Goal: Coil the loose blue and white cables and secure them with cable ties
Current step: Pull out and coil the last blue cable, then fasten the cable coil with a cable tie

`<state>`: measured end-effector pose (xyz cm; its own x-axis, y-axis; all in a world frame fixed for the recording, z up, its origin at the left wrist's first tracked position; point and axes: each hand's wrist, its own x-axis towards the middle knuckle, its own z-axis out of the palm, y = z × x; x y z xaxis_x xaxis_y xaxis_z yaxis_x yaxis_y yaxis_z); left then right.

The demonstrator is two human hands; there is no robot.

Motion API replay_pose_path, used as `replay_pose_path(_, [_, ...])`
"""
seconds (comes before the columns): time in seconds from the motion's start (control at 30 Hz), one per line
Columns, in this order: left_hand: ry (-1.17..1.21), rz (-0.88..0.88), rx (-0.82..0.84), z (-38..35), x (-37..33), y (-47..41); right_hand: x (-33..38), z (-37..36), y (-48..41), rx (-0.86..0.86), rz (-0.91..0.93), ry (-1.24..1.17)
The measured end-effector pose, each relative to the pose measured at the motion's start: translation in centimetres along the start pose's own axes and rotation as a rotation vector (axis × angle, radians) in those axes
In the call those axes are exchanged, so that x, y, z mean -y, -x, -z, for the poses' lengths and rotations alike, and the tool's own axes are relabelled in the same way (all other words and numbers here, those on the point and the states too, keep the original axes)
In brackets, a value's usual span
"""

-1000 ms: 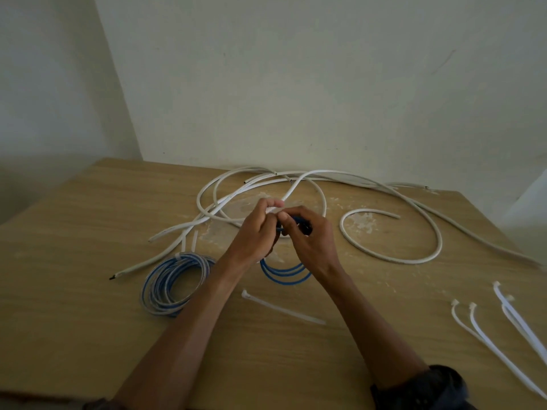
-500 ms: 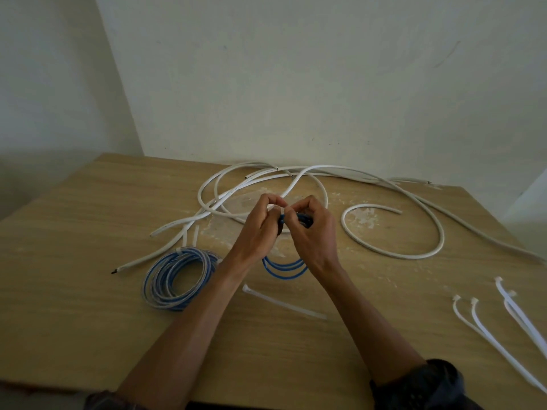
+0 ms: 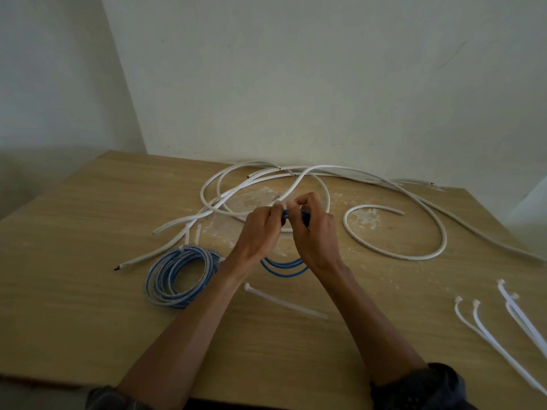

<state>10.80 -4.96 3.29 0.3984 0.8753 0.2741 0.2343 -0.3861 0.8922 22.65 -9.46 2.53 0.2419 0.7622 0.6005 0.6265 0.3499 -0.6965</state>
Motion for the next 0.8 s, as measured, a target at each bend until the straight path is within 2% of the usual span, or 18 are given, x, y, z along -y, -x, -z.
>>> replay_pose_path(0.13, [0.014,0.031,-0.188,2.7,0.9,-1.0,-0.3,0.2,-0.2,0.046,-0.285,-0.265])
replay_pose_path(0.17, [-0.004,0.041,-0.249,3.7,1.4,-1.3,-0.6,0.7,-0.3,0.108,-0.357,-0.293])
replay_pose_path(0.23, [-0.021,0.08,-0.374,5.2,2.3,-1.8,-1.1,2.0,-0.3,0.412,-0.419,-0.209])
replay_pose_path(0.3, [-0.022,0.088,-0.482,5.9,2.8,-2.1,-1.3,2.4,0.3,0.792,-0.343,0.026])
replay_pose_path(0.37, [-0.05,0.059,-0.541,5.8,3.0,-2.2,-1.1,1.8,1.1,0.979,-0.286,0.173])
replay_pose_path(0.57, [-0.102,-0.007,-0.516,4.3,3.4,-2.2,-1.1,1.0,1.2,0.912,-0.199,0.266])
replay_pose_path(0.7, [-0.089,0.002,-0.471,3.5,3.5,-2.1,-1.7,1.2,1.1,0.805,-0.183,0.378])
replay_pose_path(0.8, [-0.042,0.031,-0.449,3.4,3.5,-2.0,-1.4,1.2,1.0,0.866,-0.187,0.388])
